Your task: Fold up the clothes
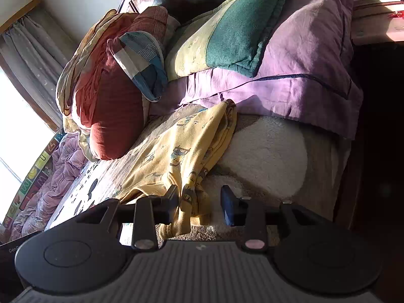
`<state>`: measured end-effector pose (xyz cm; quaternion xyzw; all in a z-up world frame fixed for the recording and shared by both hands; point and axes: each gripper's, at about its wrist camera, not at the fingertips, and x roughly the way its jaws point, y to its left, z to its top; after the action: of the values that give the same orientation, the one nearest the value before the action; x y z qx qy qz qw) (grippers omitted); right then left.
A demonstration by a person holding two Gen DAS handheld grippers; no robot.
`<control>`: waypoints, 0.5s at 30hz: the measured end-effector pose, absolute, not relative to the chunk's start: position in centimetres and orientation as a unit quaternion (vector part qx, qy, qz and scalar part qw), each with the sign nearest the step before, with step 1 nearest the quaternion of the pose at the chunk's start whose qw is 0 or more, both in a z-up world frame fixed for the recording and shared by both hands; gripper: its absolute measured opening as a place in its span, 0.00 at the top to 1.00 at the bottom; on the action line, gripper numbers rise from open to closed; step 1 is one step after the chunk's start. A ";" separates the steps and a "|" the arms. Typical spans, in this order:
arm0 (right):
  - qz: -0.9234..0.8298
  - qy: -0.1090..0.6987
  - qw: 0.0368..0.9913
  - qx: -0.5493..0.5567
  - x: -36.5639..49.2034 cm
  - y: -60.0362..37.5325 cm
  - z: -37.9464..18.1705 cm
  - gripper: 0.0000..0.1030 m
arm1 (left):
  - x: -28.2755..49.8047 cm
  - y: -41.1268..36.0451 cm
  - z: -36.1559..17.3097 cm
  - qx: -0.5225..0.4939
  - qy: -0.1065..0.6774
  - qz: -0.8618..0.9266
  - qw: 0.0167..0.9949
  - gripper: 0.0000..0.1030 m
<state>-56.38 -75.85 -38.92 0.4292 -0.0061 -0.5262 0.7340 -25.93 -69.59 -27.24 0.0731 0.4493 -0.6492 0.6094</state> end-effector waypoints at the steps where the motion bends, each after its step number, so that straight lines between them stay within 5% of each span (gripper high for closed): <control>1: -0.535 -0.006 0.730 0.425 -56.4 -75.2 -38.4 0.59 | -26.6 -68.8 -26.5 0.091 0.435 -0.648 0.618 0.44; 11: -0.550 0.042 0.756 0.353 -55.8 -67.3 -29.1 0.01 | -33.2 -62.4 -18.2 0.184 0.268 -0.630 0.705 0.11; 15: -0.563 0.078 0.752 0.334 -55.5 -65.2 -25.9 0.01 | -34.6 -60.5 -15.8 0.195 0.227 -0.617 0.727 0.00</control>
<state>-55.51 -65.23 -25.87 0.3337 0.0781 -0.5631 0.7520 -34.62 -60.46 -15.75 0.1953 0.2273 -0.6175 0.7273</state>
